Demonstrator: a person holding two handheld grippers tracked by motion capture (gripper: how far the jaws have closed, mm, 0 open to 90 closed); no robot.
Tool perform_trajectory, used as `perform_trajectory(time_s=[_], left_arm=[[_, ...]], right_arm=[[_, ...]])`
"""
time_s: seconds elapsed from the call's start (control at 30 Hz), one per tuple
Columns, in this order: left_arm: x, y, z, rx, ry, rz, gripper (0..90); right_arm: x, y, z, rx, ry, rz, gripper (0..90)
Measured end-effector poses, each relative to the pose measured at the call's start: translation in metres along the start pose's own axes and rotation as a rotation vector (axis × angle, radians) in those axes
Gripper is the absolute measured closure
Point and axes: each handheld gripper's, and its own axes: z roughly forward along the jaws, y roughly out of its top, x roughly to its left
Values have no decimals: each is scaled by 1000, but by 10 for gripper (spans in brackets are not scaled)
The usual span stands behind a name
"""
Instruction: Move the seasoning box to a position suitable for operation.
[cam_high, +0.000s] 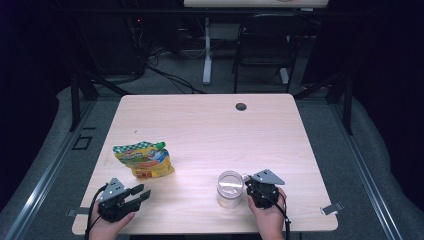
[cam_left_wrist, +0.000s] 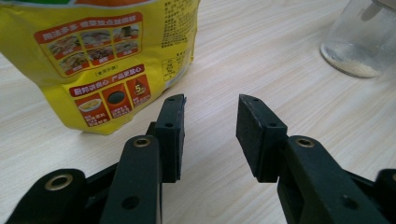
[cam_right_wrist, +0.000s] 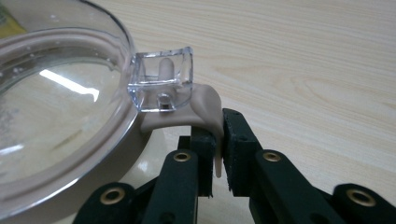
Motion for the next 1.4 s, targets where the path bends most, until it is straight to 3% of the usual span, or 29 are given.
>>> perform_trajectory(time_s=[0.27, 0.47, 0.57, 0.6, 0.83, 0.93, 1.07, 1.4], left_arm=[[-2, 4, 1, -4, -29, 11, 624], [-6, 7, 3, 6, -37, 11, 619], [-9, 10, 4, 16, -53, 25, 662], [-11, 12, 5, 10, -63, 27, 661], [-22, 22, 14, 14, -93, 37, 686], [-31, 29, 19, 22, -107, 61, 706], [-44, 43, 28, 18, -127, 82, 745], [-68, 63, 50, 28, -166, 92, 827]], right_arm=[[-2, -5, -14, 22, 57, -26, 724], [-5, -11, -36, 22, 84, -58, 673], [-11, -9, -46, -3, 99, -29, 699], [-15, -5, -52, -30, 117, 14, 696], [-22, 16, -53, -43, 130, 22, 709], [-21, 32, -47, -65, 123, -7, 789], [-19, 36, -45, -78, 149, 3, 846], [-18, 36, -42, -88, 180, 2, 833]])
